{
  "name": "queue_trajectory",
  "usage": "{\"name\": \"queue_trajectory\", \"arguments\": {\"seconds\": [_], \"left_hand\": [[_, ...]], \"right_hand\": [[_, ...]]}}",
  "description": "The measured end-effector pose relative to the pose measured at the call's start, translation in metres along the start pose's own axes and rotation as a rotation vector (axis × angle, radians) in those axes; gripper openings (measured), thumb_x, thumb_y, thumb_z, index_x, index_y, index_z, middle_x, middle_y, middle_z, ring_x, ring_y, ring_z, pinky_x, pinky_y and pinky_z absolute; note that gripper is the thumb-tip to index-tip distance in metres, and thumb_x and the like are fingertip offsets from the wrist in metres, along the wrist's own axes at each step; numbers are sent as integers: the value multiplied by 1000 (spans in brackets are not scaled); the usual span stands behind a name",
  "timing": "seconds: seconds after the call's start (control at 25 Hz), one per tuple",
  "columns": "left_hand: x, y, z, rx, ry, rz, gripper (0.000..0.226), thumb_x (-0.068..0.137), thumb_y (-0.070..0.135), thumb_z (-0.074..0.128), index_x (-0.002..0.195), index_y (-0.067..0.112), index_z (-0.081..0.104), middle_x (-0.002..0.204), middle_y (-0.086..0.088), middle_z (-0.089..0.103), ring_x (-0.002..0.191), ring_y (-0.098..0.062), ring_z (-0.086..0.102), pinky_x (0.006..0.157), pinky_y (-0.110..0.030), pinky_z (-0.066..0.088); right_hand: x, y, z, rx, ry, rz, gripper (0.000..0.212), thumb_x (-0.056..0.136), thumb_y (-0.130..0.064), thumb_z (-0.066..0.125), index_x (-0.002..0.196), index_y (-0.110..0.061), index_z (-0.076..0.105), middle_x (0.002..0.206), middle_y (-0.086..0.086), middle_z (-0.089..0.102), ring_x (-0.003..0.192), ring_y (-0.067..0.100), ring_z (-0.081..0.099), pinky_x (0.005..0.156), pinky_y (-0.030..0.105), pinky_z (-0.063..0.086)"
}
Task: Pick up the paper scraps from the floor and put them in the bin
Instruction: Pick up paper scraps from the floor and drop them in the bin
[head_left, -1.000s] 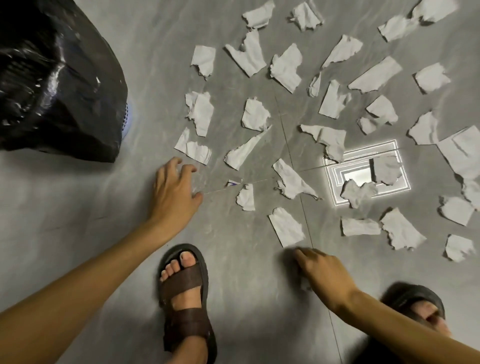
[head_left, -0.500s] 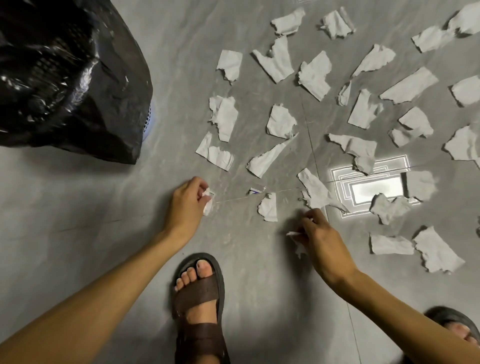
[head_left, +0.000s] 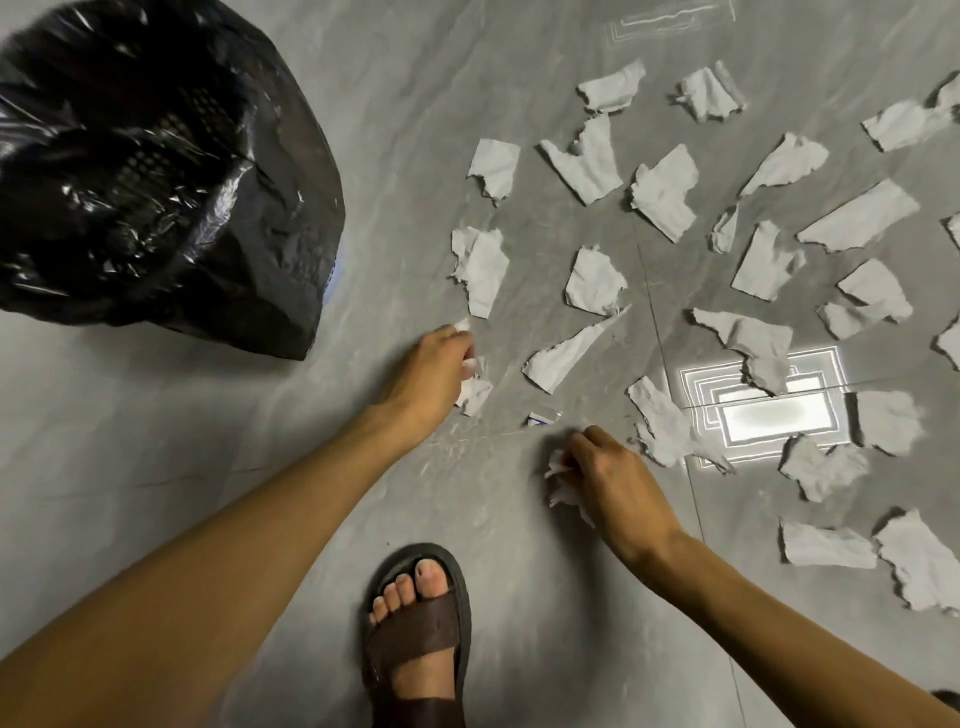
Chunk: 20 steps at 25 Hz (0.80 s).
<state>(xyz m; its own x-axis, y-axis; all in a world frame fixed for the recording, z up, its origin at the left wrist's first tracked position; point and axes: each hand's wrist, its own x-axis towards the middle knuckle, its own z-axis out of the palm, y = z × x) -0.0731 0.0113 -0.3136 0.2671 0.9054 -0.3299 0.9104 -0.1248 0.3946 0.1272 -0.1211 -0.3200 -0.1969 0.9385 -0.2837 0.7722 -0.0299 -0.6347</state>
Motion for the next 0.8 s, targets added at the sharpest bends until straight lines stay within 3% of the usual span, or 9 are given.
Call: {"name": "queue_trajectory", "arguments": {"seconds": [0.12,0.2,0.28,0.4,0.48,0.56,0.68,0.8], "left_hand": [[-15,15,-16,-245,104,-108,4,79,-4,71,81,-2,68,82,-9,62,63,-19,55,57,-19,45],[-29,29,-55,-376,334,-21,10,76,-1,77,80,5,70,79,2,62,58,-5,55,55,-7,42],[-41,34,-116,-403,588,141,13,78,7,78,82,15,68,80,9,63,61,-3,60,59,-6,44],[-46,1,-208,-329,832,105,12,81,16,76,82,22,66,77,10,62,63,2,63,58,-3,43],[-39,-33,-242,-211,831,-95,7,82,14,74,83,18,69,73,6,62,60,7,59,56,0,40],[-34,-67,-254,-116,681,-302,7,82,13,71,90,13,71,80,-2,69,64,0,60,58,-3,37],[-39,-95,-248,-42,406,-465,23,85,25,70,108,23,70,100,-4,73,93,-24,66,80,-27,49],[-59,-102,-240,-127,343,-449,22,79,55,62,89,37,70,76,14,68,80,-19,65,73,-36,54]], "right_hand": [[12,-11,-8,413,97,341,12,86,-16,71,77,-13,64,69,-1,66,61,5,62,58,17,47],[29,-24,-20,636,137,478,18,85,-22,72,73,-12,64,60,4,67,58,9,62,59,23,49],[49,-46,-39,727,139,468,19,86,-25,72,73,-13,64,61,6,68,60,17,62,62,32,50],[89,-110,-71,805,149,299,23,85,-24,73,67,-18,61,53,-6,60,49,6,50,49,17,41],[121,-160,-94,889,195,145,21,84,-20,74,68,-18,61,55,-7,58,49,5,48,49,13,40],[160,-212,-111,907,236,-33,17,83,-19,75,71,-16,63,60,-4,61,53,7,51,53,17,43],[216,-279,-118,812,287,-179,13,81,-15,74,74,-10,65,68,8,64,58,16,57,55,33,51],[254,-313,-104,525,187,-194,11,81,-13,74,86,-4,70,85,16,73,80,30,71,77,43,58]]}}
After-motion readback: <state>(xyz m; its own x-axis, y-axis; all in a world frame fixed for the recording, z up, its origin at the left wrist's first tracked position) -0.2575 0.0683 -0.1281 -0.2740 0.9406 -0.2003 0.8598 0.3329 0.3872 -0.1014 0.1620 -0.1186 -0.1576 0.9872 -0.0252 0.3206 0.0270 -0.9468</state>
